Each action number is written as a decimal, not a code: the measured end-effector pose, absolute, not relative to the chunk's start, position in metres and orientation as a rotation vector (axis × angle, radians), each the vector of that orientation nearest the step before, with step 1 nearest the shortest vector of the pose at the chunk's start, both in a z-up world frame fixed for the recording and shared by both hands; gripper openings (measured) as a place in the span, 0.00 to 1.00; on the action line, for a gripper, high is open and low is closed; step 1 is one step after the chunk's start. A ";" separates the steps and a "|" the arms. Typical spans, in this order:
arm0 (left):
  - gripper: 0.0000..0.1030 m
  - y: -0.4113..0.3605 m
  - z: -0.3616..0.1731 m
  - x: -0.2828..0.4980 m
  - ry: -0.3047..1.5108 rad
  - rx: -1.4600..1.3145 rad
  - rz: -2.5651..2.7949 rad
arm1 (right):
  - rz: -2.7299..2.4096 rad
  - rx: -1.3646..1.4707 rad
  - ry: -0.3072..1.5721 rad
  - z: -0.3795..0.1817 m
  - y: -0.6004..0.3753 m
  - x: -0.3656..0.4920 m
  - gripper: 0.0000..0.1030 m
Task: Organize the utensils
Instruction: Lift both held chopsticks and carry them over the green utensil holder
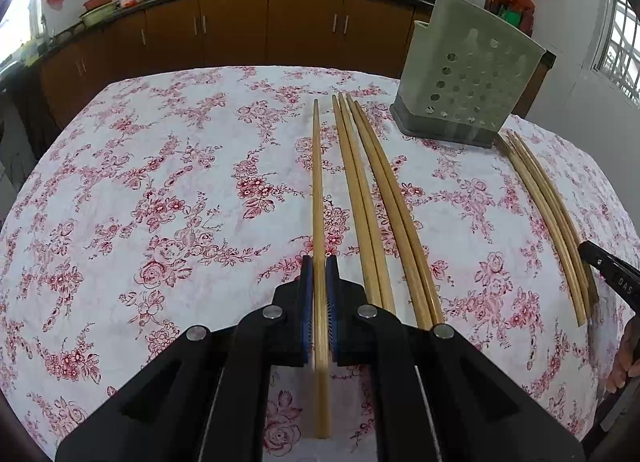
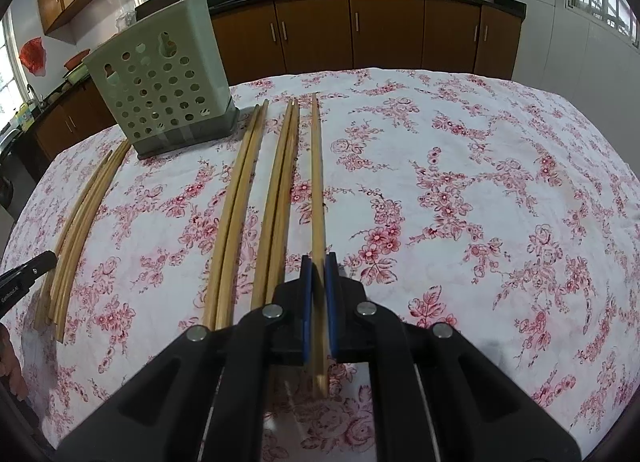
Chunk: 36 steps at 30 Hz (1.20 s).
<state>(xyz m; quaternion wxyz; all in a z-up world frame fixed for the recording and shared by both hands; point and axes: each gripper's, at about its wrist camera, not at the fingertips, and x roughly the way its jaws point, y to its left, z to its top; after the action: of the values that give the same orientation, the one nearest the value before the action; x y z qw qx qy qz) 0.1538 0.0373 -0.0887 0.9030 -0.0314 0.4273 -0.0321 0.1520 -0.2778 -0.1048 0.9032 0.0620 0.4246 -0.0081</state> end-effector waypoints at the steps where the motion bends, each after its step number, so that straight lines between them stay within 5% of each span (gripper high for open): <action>1: 0.07 0.037 -0.089 0.154 0.883 -0.067 -0.068 | -0.015 0.130 0.877 -0.105 -0.278 0.152 0.08; 36: 0.07 0.058 0.053 0.142 0.486 -0.164 -0.045 | -0.043 0.185 0.377 0.042 -0.297 0.117 0.07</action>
<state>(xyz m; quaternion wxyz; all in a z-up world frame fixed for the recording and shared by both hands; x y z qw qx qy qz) 0.1421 0.0581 0.0525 0.9671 -0.0812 0.2402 -0.0221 0.1175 -0.2968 0.0425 0.9779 0.0916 0.1869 -0.0215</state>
